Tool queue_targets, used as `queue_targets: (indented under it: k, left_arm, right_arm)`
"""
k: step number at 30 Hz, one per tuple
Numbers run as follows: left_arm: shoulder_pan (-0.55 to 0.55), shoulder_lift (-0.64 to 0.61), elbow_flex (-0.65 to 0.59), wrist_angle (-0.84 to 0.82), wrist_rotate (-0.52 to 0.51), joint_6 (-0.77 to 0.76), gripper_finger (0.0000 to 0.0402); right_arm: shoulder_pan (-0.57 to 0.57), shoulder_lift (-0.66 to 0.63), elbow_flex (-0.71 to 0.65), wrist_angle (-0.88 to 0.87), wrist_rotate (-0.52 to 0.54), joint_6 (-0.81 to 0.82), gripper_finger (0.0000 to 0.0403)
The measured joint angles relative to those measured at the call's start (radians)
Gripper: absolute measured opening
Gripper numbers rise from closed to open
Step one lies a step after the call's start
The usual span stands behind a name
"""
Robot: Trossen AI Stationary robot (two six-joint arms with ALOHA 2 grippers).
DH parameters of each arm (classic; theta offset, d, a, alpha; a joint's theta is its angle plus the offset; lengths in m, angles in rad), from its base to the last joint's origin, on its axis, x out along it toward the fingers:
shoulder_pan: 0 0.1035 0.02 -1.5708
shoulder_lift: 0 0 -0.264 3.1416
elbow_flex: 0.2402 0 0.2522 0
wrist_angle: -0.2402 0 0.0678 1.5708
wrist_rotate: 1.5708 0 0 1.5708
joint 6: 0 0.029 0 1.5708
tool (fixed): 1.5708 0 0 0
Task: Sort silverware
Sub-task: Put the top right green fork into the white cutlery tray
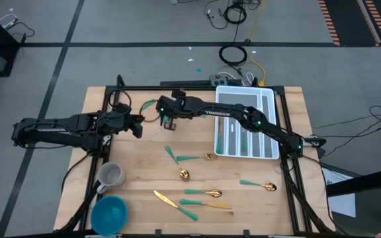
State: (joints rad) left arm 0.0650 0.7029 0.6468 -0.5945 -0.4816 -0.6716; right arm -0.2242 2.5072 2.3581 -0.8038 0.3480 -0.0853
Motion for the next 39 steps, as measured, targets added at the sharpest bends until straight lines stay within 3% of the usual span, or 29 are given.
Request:
queue_targets:
  k: [4,11,15,28,35,39]
  left_arm:
    - [0.000,0.000,0.000,0.000,0.002,0.005,0.0073]
    - [0.000,0.000,0.000,-0.002,0.011,0.006,0.0073]
    - [0.000,0.000,0.000,-0.019,0.015,0.006,0.0073]
    - [0.000,0.000,-0.001,-0.048,0.016,0.007,0.0073]
    - [0.000,0.000,-0.002,-0.050,0.011,0.032,0.0073]
    - [0.000,0.000,-0.002,-0.051,0.005,0.033,0.0073]
  right_arm:
    - [-0.013,0.018,-0.001,-0.003,-0.031,0.109,0.0049]
    - [-0.008,0.042,-0.003,-0.062,0.139,0.156,0.0160]
    - [-0.021,0.044,-0.003,-0.081,0.149,0.175,0.0189]
    - [-0.036,0.084,-0.002,-0.049,-0.007,0.154,0.0187]
    - [-0.026,0.139,0.000,-0.080,0.132,0.208,0.0169]
    - [-0.028,0.141,0.000,-0.082,0.152,0.224,0.0128]
